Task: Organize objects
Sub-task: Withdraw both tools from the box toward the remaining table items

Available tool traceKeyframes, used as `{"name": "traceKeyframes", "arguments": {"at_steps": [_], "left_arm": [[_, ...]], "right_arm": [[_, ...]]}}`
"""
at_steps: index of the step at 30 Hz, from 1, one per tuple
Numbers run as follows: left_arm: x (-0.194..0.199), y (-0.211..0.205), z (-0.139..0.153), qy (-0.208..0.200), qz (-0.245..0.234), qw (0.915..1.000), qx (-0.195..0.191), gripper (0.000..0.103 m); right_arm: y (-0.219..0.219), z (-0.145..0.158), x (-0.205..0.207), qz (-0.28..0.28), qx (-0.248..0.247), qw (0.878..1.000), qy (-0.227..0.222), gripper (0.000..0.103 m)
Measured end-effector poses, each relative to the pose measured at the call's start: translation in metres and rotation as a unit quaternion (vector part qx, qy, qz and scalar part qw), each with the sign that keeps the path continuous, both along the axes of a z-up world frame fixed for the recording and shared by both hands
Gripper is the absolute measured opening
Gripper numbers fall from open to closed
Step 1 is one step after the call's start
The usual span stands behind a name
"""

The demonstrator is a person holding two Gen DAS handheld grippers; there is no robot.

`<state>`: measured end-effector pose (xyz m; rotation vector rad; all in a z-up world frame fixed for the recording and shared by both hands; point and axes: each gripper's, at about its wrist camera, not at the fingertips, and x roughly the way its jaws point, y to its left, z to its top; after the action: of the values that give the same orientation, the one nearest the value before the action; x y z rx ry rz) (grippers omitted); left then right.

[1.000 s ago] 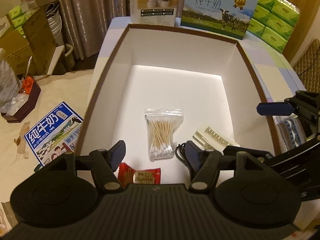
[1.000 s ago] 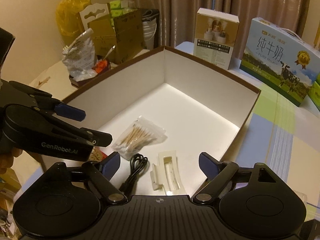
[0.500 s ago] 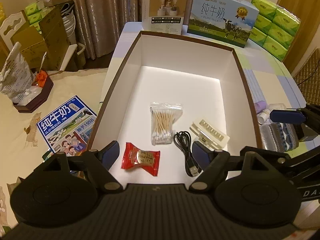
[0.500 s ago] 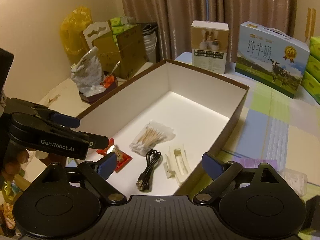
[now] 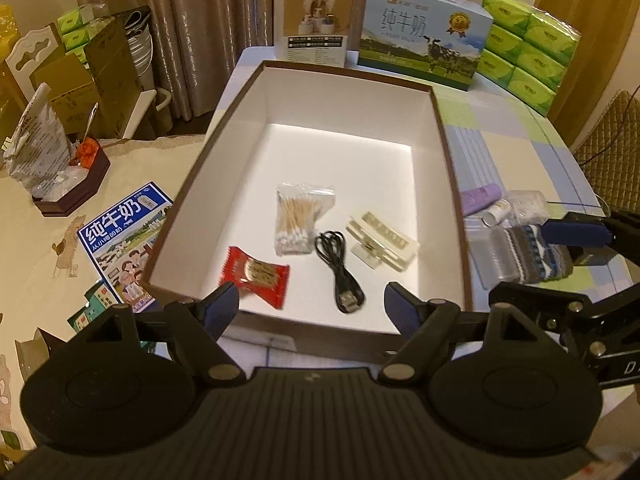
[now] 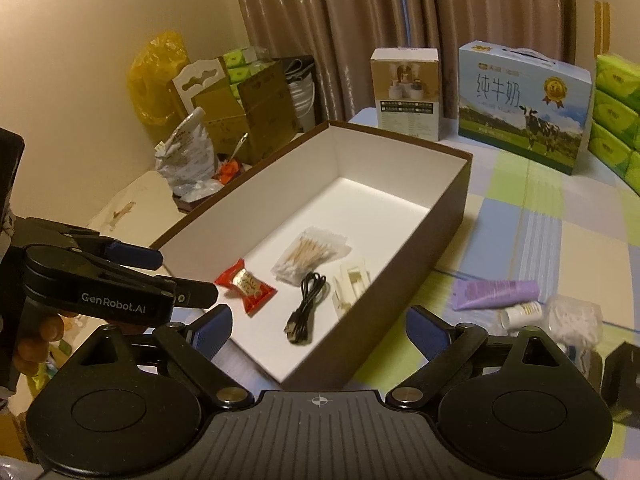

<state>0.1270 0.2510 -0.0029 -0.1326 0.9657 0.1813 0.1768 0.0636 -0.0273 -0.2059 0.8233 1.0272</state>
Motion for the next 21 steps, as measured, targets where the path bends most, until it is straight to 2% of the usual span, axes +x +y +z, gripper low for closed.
{"name": "traceKeyframes", "arguments": {"at_steps": [12, 21], "left_arm": [[-0.014, -0.05, 0.001, 0.009, -0.007, 0.9999, 0.001, 0.077], [-0.017, -0.096, -0.004, 0.014, -0.02, 0.9996, -0.015, 0.077]], "right_arm": [[-0.058, 0.002, 0.002, -0.008, 0.002, 1.0, 0.019, 0.092], [-0.103, -0.002, 0.015, -0.029, -0.01, 0.999, 0.031, 0.092]]}}
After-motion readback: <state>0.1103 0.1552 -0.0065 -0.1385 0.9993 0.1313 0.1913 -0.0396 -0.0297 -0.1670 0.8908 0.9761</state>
